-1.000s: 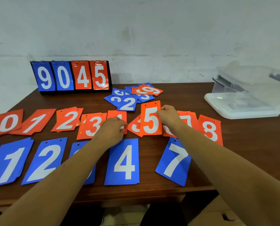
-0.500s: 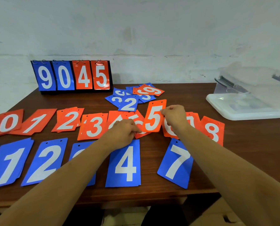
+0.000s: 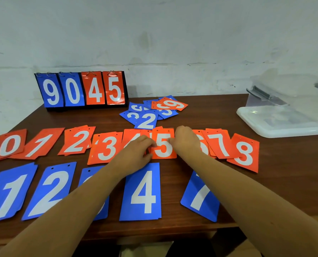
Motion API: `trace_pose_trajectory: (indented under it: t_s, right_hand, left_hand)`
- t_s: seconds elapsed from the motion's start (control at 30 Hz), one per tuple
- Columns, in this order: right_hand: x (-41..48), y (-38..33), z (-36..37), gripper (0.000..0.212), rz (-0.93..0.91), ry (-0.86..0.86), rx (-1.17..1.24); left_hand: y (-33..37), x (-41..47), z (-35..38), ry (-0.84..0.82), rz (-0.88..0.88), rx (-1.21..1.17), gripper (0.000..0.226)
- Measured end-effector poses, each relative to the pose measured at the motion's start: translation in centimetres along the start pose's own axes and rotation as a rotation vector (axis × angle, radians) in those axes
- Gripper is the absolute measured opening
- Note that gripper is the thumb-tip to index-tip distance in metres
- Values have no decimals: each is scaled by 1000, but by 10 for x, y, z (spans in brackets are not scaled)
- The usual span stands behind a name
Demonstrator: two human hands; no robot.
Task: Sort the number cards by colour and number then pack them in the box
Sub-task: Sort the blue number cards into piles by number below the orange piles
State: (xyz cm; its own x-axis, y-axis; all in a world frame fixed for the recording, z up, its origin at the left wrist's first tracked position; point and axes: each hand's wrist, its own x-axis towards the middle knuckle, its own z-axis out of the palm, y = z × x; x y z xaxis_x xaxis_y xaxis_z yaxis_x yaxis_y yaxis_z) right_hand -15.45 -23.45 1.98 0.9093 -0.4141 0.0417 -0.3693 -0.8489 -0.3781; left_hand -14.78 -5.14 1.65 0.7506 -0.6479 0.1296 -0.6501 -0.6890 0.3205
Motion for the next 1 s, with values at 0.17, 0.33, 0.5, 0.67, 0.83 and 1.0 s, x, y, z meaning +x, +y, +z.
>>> trace_pose_trajectory:
  t_s: [0.17,0.33,0.5,0.67,0.83,1.0]
  right_hand:
    - [5,1,-8,32,-106,146,2]
    - [36,-16,-14,20,-150,124,167]
    - [83,-39,1,21,-178,47,206]
    - [113,-59,19,33,-168,-31,141]
    - [128,-62,31,24,-93,-39,330]
    - [129,-54,21,14,-45,57,730]
  left_hand:
    - [-13,12,-14,134,-119,-91,26]
    - [-39,54,-34,270,-381,-145,14]
    - [-63,102,-28,163,-552,90,46]
    - [-77,129,-11,4,-606,209,66]
    - [-91,138,-7,31,-581,132,58]
    - [-81,124,-23,347,-509,-457,23]
